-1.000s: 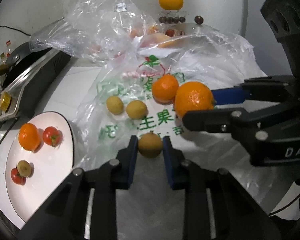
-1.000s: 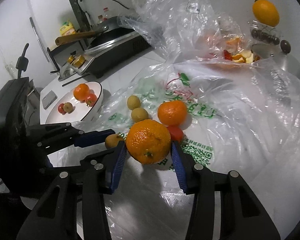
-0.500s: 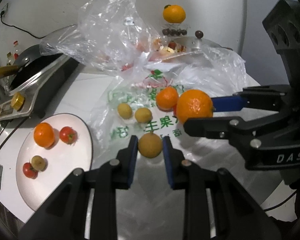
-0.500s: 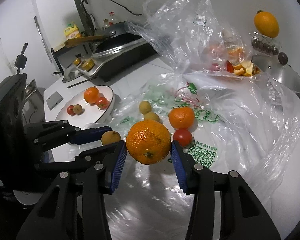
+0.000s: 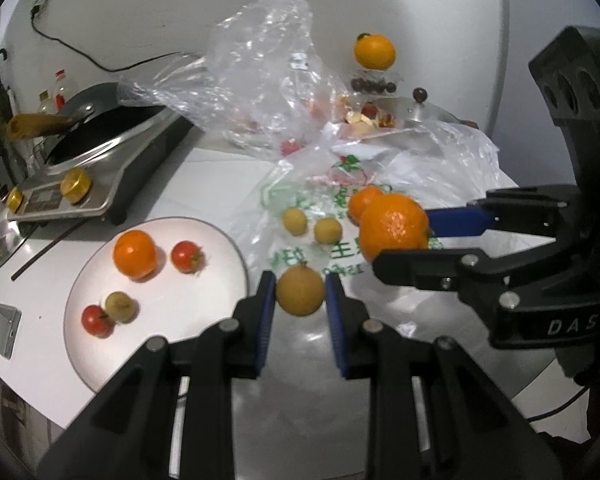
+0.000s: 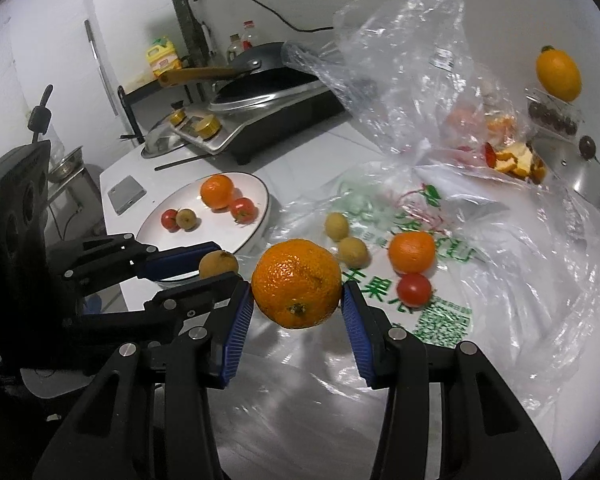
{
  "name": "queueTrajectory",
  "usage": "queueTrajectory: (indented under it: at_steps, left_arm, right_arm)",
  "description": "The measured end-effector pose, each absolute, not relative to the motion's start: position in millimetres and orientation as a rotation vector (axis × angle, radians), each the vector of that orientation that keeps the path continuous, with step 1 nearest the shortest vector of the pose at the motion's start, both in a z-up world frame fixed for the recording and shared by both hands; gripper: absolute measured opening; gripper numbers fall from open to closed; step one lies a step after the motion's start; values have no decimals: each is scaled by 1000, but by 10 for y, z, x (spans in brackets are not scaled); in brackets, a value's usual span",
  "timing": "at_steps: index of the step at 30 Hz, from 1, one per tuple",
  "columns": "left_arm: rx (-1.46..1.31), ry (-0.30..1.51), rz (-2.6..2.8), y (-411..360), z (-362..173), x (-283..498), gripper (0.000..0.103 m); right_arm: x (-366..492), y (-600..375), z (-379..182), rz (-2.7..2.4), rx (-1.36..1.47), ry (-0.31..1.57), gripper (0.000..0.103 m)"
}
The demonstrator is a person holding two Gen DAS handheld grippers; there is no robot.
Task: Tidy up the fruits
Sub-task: 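Lift the mandarin and yellow fruit and carry both over the plate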
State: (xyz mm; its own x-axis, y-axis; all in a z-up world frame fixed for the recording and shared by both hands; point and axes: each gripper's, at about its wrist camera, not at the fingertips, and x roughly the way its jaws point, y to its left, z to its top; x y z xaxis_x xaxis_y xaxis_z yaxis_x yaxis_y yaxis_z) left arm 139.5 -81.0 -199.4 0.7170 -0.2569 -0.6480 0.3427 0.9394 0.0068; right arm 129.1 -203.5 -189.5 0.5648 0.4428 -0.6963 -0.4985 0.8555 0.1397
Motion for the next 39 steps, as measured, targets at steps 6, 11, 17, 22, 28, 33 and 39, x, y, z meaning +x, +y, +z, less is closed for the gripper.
queueTrajectory:
  at_steps: [6, 11, 17, 22, 28, 33, 39]
  left_arm:
    - [97, 685, -304, -551, -1975, 1363, 26]
    - [74, 679, -279, -307, -1981, 1337, 26]
    - [53, 677, -258, -66, -2009, 1328, 26]
    - [41, 678, -243, 107, -2042, 1342, 26]
    - [26, 690, -221, 257, -2116, 1380, 26]
    - [18, 704, -206, 336, -2194, 1413, 26]
    - [17, 723, -197, 407, -2300, 1479, 26]
  right_arm:
    - [1302, -1825, -1873, 567, -105, 801, 48]
    - [1322, -1620, -1854, 576, -129, 801, 48]
    - [1349, -1382, -1878, 593, -155, 807, 48]
    - [1391, -1210, -1916, 603, -166, 818, 48]
    - [1420, -1031, -1980, 621, -187, 836, 48]
    - [1471, -949, -2030, 629, -199, 851, 48]
    - [1534, -881, -2097, 632, -206, 871, 48]
